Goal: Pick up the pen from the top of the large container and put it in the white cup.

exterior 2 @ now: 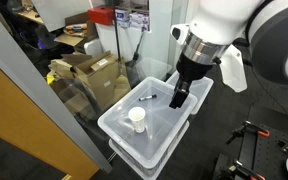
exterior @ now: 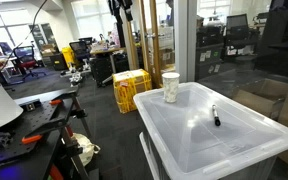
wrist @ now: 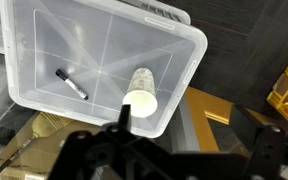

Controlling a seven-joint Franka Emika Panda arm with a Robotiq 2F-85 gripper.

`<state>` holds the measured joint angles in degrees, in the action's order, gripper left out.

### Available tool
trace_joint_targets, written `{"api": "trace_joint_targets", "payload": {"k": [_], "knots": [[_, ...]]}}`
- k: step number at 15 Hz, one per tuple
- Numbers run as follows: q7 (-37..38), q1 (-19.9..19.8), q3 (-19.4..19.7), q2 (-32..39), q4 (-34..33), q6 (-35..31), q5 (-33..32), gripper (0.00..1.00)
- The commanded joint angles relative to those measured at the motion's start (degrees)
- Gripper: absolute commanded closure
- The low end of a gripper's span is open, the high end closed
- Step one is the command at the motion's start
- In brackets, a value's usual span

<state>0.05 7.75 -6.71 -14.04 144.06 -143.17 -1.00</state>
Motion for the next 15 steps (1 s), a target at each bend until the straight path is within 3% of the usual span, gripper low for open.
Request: {"api": "trace_joint_targets", "payload": {"k": [1, 7, 15], "knots": [[-0.05, -0.13, -0.14, -0.02, -0.07, 0.12, 0.07, 0.00], [-0.38, -0.21, -0.10, -0.08, -0.04, 0.18, -0.26, 0.00], [-3.72, -3.10, 2.23, -3.76, 1.04, 0.39, -6.57, 0.00]]}}
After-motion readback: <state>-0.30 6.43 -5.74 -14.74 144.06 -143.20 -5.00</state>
